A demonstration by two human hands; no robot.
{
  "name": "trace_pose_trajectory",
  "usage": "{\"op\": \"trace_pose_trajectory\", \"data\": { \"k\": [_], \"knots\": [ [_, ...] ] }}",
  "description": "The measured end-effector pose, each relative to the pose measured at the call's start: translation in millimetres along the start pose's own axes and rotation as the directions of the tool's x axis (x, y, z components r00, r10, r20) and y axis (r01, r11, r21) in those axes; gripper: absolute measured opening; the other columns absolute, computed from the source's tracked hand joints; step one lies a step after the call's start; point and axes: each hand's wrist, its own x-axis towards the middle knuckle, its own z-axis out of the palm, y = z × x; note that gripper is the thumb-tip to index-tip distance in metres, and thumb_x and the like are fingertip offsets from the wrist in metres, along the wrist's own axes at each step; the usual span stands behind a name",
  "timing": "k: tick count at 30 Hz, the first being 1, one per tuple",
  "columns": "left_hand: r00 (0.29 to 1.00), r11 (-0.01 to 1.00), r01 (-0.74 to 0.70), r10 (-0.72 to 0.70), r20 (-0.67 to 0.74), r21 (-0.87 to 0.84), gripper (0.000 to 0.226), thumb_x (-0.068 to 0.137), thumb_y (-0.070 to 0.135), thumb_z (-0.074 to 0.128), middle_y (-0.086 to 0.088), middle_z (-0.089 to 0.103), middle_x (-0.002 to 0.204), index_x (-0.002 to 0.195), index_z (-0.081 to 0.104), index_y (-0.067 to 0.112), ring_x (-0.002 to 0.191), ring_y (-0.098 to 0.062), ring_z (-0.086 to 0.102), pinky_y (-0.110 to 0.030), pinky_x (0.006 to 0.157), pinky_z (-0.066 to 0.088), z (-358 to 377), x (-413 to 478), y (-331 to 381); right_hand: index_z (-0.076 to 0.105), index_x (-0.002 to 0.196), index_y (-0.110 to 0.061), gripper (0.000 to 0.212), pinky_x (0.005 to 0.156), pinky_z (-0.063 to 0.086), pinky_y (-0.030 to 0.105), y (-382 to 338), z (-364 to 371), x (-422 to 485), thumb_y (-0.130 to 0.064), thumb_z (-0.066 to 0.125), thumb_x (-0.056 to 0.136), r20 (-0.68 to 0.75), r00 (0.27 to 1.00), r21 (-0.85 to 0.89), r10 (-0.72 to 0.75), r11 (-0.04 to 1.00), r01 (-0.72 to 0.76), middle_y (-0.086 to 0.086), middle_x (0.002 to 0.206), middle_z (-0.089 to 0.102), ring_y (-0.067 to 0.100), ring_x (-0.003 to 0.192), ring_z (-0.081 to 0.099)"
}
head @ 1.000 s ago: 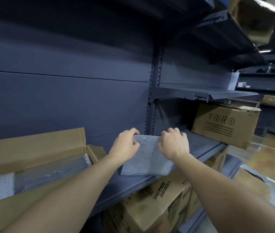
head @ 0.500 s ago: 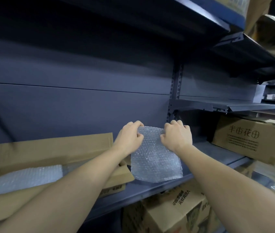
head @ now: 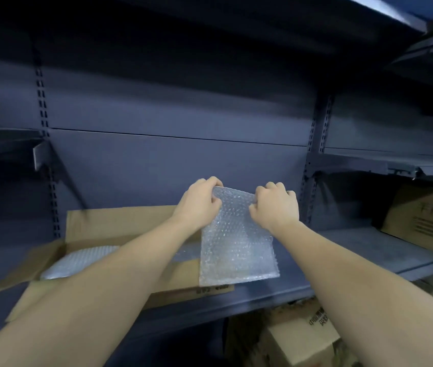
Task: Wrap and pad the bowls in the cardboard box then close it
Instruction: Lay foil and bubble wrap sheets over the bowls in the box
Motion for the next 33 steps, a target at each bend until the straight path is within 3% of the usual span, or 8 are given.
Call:
{"op": "trace_pose_trajectory", "data": {
  "k": [12, 19, 23, 26, 31, 33],
  "knots": [
    [0.984, 0.963, 0.164, -0.174, 0.031, 0.215, 0.037, 0.089, 0.014, 0.05, 0.006, 0.056, 0.096, 0.124, 0.054, 0.025, 0.09, -0.019, 0.056, -0.035, 0.074, 0.05, -27.5, -15.5, -99.4, 0.06, 0.109, -0.018, 0.022, 0.086, 0.039, 0.035, -77.7, 64.8, 24.6, -0.023, 0.048, 0.092, 0.05, 0.987, 0.108, -0.155, 0.983, 0.149, 0.002, 0.11, 0.055, 0.023, 0.107, 0.046],
    [0.972, 0.938, 0.217, -0.233, 0.027, 0.268, 0.038, 0.09, 0.016, 0.051, 0.007, 0.054, 0.096, 0.127, 0.052, 0.026, 0.082, -0.017, 0.055, -0.029, 0.062, 0.038, -15.9, -8.5, -145.9, 0.062, 0.106, -0.018, 0.021, 0.089, 0.037, 0.035, -100.8, 108.5, 41.8, -0.024, 0.045, 0.095, 0.088, 0.977, 0.171, -0.196, 0.969, 0.179, 0.002, 0.115, 0.054, 0.022, 0.112, 0.044],
    [0.968, 0.926, 0.238, -0.252, 0.011, 0.292, 0.037, 0.09, 0.018, 0.052, 0.009, 0.055, 0.091, 0.126, 0.052, 0.027, 0.087, -0.018, 0.057, -0.029, 0.063, 0.038, -3.0, -4.3, -166.6, 0.062, 0.111, -0.019, 0.024, 0.091, 0.037, 0.035, -104.6, 132.3, 45.6, -0.028, 0.044, 0.097, 0.087, 0.974, 0.198, -0.21, 0.962, 0.19, 0.001, 0.121, 0.053, 0.022, 0.116, 0.043],
    [0.965, 0.926, 0.249, -0.262, 0.01, 0.284, 0.038, 0.092, 0.017, 0.053, 0.007, 0.058, 0.106, 0.129, 0.052, 0.028, 0.098, -0.018, 0.058, -0.028, 0.069, 0.038, 9.2, -4.1, -177.5, 0.06, 0.113, -0.02, 0.023, 0.091, 0.037, 0.034, -106.2, 147.7, 45.0, -0.029, 0.046, 0.097, 0.064, 0.977, 0.215, -0.202, 0.959, 0.184, 0.0, 0.121, 0.052, 0.021, 0.116, 0.043],
    [0.976, 0.94, 0.209, -0.217, -0.003, 0.27, 0.041, 0.089, 0.013, 0.056, 0.003, 0.061, 0.118, 0.127, 0.055, 0.027, 0.112, -0.02, 0.054, -0.031, 0.076, 0.045, 31.8, -2.3, -191.8, 0.052, 0.122, -0.03, 0.036, 0.089, 0.038, 0.029, -97.4, 155.6, 39.1, -0.033, 0.062, 0.088, 0.008, 0.939, 0.422, -0.343, 0.853, 0.308, -0.008, 0.123, 0.044, 0.013, 0.113, 0.041],
    [0.976, 0.931, 0.208, -0.219, 0.004, 0.299, 0.04, 0.09, 0.015, 0.057, 0.004, 0.058, 0.119, 0.127, 0.054, 0.027, 0.115, -0.02, 0.051, -0.032, 0.079, 0.047, 36.5, -3.5, -193.2, 0.051, 0.127, -0.034, 0.039, 0.083, 0.035, 0.02, -90.7, 153.0, 34.6, -0.036, 0.062, 0.09, 0.046, 0.906, 0.521, -0.42, 0.784, 0.337, -0.013, 0.123, 0.042, 0.007, 0.113, 0.04]
  ]
}}
